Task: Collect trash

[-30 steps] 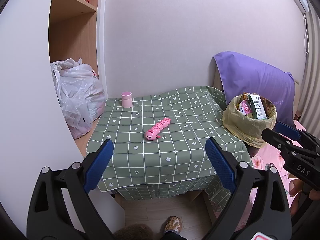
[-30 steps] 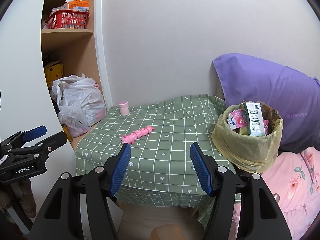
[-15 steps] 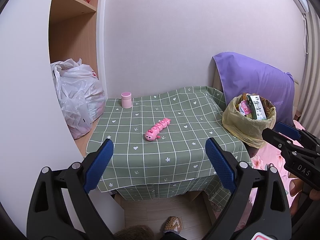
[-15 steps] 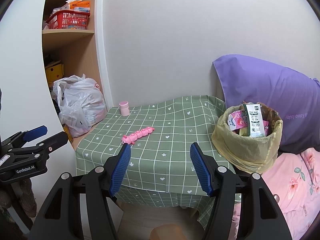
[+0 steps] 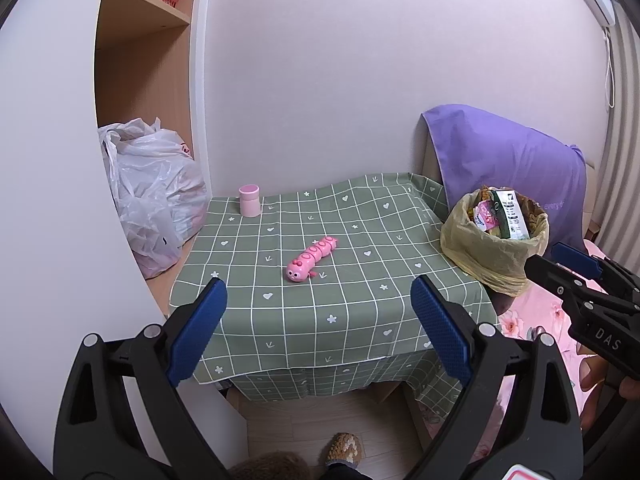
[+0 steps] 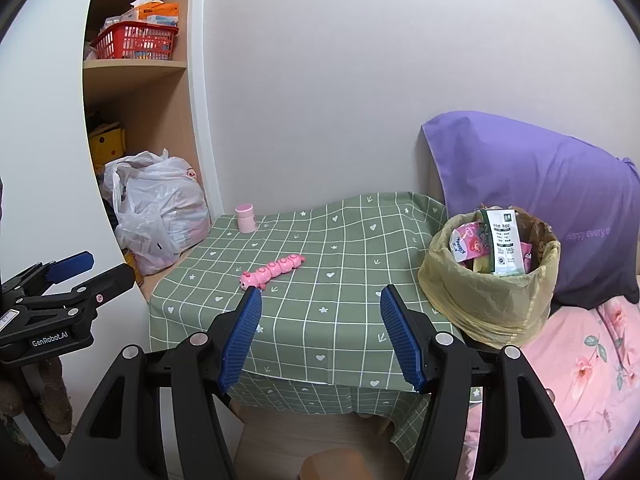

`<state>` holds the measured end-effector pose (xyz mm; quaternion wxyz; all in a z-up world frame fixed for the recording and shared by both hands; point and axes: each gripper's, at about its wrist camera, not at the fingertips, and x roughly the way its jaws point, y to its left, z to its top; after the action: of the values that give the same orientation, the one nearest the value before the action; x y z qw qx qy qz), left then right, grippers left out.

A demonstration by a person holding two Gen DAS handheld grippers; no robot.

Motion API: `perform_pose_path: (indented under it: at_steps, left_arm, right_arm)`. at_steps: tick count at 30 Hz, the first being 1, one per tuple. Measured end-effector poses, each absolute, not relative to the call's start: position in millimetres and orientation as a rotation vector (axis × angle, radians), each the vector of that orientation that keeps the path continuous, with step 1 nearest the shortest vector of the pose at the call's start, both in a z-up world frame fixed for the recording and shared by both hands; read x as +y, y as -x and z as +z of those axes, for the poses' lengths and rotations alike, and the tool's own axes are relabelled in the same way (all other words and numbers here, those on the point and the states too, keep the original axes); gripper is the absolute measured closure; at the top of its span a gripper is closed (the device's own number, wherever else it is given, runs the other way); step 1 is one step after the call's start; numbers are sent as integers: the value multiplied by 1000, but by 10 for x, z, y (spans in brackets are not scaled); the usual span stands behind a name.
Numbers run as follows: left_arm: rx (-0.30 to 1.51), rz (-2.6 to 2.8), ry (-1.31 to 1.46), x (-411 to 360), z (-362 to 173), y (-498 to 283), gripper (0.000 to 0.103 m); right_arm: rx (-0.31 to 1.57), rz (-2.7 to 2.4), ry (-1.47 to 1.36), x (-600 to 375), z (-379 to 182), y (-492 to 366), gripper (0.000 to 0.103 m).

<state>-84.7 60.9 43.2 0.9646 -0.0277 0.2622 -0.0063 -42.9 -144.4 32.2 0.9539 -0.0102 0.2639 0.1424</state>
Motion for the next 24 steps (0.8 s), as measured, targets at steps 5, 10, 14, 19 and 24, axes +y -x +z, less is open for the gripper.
perform_pose_path:
  at_steps: [5,10,14,19,24]
  left_arm:
    - [529,-21,57,580,434,863,14]
    - [530,-34,57,561,431,876,14]
    - [530,-43,54,539,433,880,14]
    - [528,-50,50,533,435,878,14]
    - [528,-57,46,538,435,868,14]
  right_arm:
    - [532,282,24,-1449,330,446,44]
    - [531,272,25,-1469,327,462,44]
    - [531,263,20,-1479,323,473,44]
    - [530,256,18,-1503,324,487,45]
    - [528,250,15,-1516,323,510,45]
